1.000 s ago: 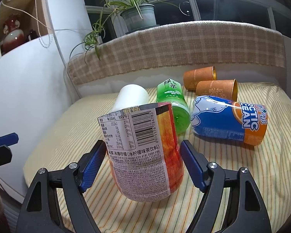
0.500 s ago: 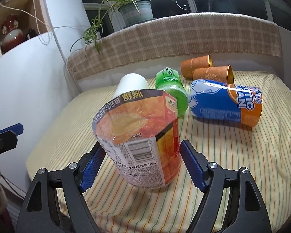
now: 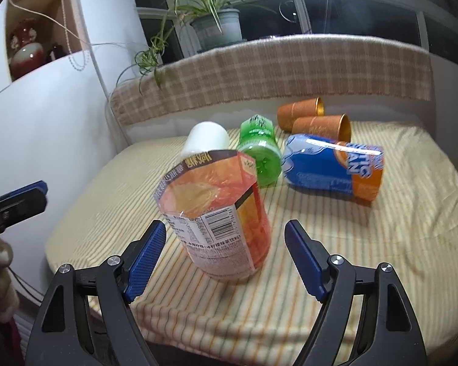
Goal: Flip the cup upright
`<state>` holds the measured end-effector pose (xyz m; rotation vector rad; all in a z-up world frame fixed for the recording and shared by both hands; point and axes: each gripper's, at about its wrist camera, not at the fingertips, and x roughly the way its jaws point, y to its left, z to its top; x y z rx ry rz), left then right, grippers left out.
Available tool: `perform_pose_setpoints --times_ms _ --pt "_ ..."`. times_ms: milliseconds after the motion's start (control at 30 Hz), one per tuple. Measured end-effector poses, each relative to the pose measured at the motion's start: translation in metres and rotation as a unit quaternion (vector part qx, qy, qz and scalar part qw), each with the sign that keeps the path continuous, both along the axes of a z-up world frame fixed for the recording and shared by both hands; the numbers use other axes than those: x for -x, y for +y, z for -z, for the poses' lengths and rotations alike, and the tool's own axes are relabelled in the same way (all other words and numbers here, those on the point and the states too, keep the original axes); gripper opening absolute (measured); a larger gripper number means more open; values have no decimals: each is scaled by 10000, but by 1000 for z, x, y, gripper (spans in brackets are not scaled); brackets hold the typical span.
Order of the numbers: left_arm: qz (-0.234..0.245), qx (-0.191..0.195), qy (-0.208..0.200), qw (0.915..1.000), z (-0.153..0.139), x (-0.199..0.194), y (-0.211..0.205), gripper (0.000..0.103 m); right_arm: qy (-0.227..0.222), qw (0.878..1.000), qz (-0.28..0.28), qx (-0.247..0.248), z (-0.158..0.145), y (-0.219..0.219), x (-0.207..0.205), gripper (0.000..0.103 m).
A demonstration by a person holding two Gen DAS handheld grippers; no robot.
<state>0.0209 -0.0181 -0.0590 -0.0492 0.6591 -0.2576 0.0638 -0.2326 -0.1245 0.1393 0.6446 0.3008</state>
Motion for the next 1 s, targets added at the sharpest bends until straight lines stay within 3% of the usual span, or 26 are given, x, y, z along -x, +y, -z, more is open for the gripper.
perform_pose_setpoints --times_ms 633,767,1000 --pt "-242 -238 -1098 9934 -30 20 -25 93 -652 9933 834 462 -46 -33 51 81" --pt "-270 -298 -1221 9917 -32 23 -28 100 -681 9917 982 474 -48 -39 55 83" --pt "-297 -358 -1351 9897 -35 27 -31 101 -700 9903 1096 494 -48 -43 54 83"
